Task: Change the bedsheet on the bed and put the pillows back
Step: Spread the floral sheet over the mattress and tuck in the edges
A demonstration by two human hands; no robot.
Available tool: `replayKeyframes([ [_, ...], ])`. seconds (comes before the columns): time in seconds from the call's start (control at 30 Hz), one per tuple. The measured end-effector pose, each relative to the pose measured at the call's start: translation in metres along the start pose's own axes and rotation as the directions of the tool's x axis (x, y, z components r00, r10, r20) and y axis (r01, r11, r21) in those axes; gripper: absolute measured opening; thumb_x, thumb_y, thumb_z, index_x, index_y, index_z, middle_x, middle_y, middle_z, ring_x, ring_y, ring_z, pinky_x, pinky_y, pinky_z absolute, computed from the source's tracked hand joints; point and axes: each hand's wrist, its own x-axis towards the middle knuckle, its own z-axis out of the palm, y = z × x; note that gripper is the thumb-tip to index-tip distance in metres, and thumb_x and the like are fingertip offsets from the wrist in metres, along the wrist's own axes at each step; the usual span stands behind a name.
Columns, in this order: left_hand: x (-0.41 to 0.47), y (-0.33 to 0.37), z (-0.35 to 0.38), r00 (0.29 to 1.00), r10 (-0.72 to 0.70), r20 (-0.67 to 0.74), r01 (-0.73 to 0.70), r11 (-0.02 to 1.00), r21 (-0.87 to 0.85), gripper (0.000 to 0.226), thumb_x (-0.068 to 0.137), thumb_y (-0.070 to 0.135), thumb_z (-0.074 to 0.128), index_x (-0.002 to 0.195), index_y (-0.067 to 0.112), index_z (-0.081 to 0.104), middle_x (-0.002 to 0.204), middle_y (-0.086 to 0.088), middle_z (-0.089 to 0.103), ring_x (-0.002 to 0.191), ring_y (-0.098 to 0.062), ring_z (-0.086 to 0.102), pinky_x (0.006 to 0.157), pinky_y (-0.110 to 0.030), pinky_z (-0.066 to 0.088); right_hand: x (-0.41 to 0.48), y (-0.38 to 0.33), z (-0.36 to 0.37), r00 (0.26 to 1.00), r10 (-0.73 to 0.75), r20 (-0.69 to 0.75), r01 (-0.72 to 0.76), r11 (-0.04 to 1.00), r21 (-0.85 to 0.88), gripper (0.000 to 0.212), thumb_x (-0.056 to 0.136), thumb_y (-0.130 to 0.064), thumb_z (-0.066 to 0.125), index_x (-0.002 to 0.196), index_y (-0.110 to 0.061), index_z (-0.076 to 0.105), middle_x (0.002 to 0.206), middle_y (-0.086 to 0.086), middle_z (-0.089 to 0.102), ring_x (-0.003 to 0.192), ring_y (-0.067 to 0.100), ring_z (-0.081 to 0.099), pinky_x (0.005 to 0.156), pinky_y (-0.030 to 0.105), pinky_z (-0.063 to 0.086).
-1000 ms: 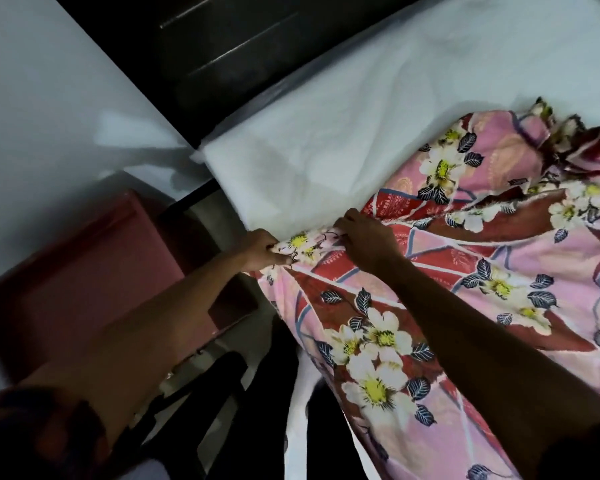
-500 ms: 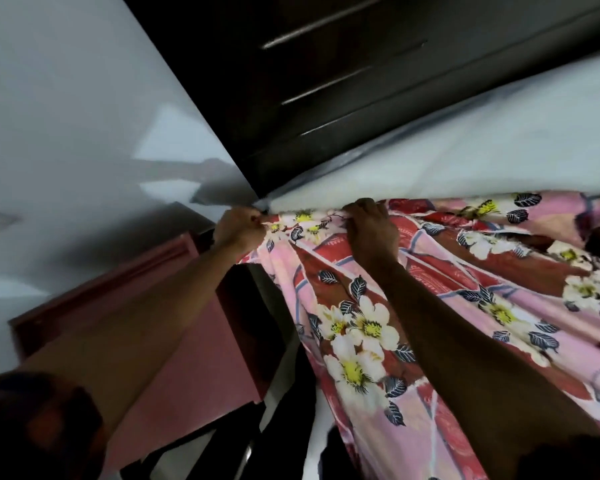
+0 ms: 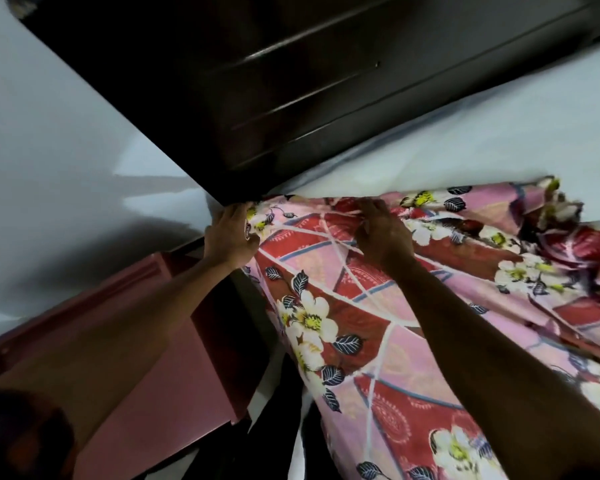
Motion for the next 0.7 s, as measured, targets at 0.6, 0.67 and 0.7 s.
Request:
replayKeyframes([
  [0.6,-0.016,0.033,-0.02,0.92,0.348,-0.182,-0.333,0.937,0.108,0.035,0.095,0.03,0.065,0.128,0.019,0.065,0.116,-0.008,0.065,0.099,-0.027,0.065,0.077,-0.035,0.054,-0.046,0.002,-0.003,0.953,-0.137,-0.271,0.137,0.99,-0.019,0.017,0.093,-0.023,0.063,0.105,-0.016,0.073,0.109,0.007,0.062,0.093,0.025,0.062,0.065,0.034,0.057],
  [0.67,-0.015,0.044,-0.017,0.915,0.395,-0.089,-0.389,0.918,0.077,0.048,0.092,0.027,0.069,0.138,0.027,0.056,0.13,-0.006,0.059,0.11,-0.024,0.059,0.084,-0.036,0.053,-0.048,0.0,-0.006,0.954,-0.213,-0.212,0.208,0.977,-0.045,0.015,0.091,-0.023,0.063,0.098,-0.015,0.074,0.102,0.007,0.063,0.089,0.024,0.062,0.062,0.03,0.053],
  [0.7,-0.013,0.05,-0.014,0.908,0.412,-0.073,-0.407,0.91,0.075,0.049,0.091,0.026,0.07,0.138,0.028,0.057,0.133,-0.004,0.058,0.114,-0.023,0.056,0.088,-0.036,0.051,-0.05,-0.001,-0.005,0.952,-0.24,-0.189,0.235,0.971,-0.051,0.017,0.091,-0.026,0.061,0.096,-0.015,0.074,0.099,0.006,0.064,0.086,0.024,0.063,0.062,0.029,0.052],
])
